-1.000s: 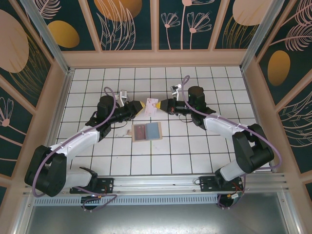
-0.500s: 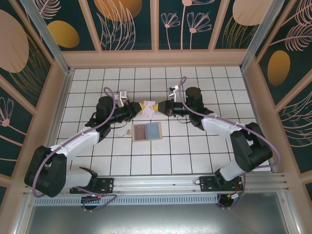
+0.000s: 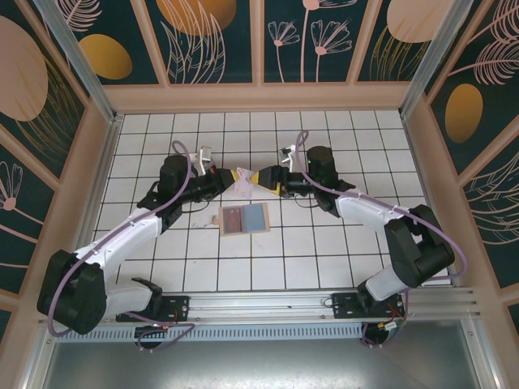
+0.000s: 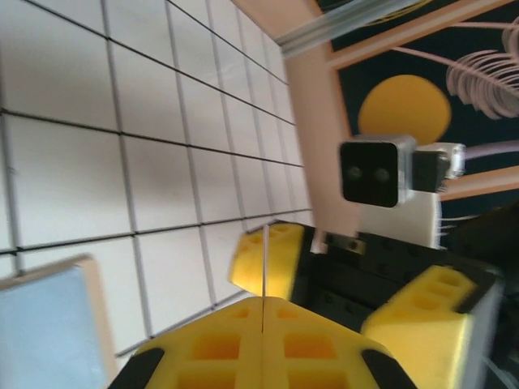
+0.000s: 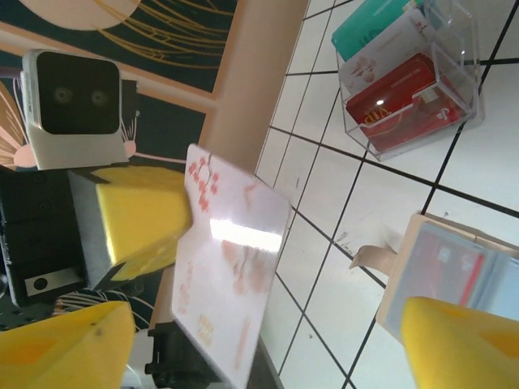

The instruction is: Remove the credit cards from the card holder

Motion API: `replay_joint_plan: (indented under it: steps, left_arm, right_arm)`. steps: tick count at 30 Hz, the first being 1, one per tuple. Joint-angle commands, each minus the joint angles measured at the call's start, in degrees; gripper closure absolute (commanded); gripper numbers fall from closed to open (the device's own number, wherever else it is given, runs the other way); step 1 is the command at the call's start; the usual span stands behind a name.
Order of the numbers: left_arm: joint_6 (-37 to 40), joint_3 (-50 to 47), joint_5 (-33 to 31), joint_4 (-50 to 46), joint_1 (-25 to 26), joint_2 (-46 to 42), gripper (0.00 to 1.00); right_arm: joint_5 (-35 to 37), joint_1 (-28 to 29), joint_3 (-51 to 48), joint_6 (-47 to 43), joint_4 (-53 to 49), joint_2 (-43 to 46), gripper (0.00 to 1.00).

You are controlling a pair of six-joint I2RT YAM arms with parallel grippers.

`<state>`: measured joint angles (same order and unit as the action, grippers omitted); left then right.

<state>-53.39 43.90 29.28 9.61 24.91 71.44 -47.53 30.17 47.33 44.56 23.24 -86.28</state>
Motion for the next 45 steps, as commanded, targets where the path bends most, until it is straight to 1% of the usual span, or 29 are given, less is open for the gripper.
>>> replay_joint_plan:
  steps: [1, 2, 3, 5, 10, 13, 16, 19, 26, 31, 34, 37, 45]
  left_arm:
    - [13.33, 5.74, -9.35, -14.77, 0.23, 1.08, 1.0]
    - [16.01, 6.98, -12.4, -17.26, 0.23, 1.47, 1.0]
    - [18.66, 7.86, -14.86, -18.88, 0.23, 1.76, 1.0]
    - [24.59, 9.13, -19.84, -20.7, 0.23, 1.93, 1.0]
    - [38.44, 10.6, -29.58, -20.57, 0.23, 1.89, 1.0]
    - [47.85, 11.47, -30.9, -21.89, 0.23, 3.73, 1.0]
    - [57.28, 16.05, -32.91, -25.32, 0.19, 7.09, 1.0]
    - [67.11, 18.68, -32.87, -28.38, 0.23, 9.5, 1.0]
    - [83.33, 17.82, -38.59, -23.78, 0.14, 12.24, 1.0]
    - [87.25, 18.33, -41.73, -21.71, -0.05, 16.37, 1.0]
    - [89.41, 18.33, -40.27, -21.31, -0.12, 17.9, 1.0]
    - [91.09, 17.78, -41.53, -19.64, -0.43, 19.63, 1.0]
    - [91.96, 16.95, -38.53, -17.3, -2.24, 21.93, 1.0]
  right_arm:
    - [2.05, -0.77, -1.47, -3.88, -2.29, 4.12, 0.07]
    - [2.34, -0.99, -1.75, -4.56, -3.27, 4.8, 0.02]
    - [2.52, -1.27, -1.97, -5.17, -3.91, 5.46, 0.01]
    - [2.59, -2.06, -2.57, -6.36, -5.15, 6.75, 0.01]
    - [1.81, -4.36, -4.48, -8.01, -6.28, 9.36, 0.01]
    - [0.98, -5.58, -5.39, -8.82, -6.39, 10.15, 0.01]
    - [0.17, -6.7, -5.85, -9.37, -6.38, 10.73, 0.01]
    - [0.04, -7.32, -5.55, -10.61, -7.45, 11.26, 0.01]
    - [0.31, -7.38, -4.44, -12.85, -9.88, 12.33, 0.01]
    - [0.25, -7.42, -4.18, -13.09, -10.53, 12.19, 0.01]
    - [0.33, -7.62, -3.86, -13.33, -11.26, 12.18, 0.01]
    - [0.5, -7.94, -3.31, -13.53, -11.82, 12.1, 0.01]
    - [0.25, -8.09, -2.6, -13.19, -12.17, 10.81, 0.01]
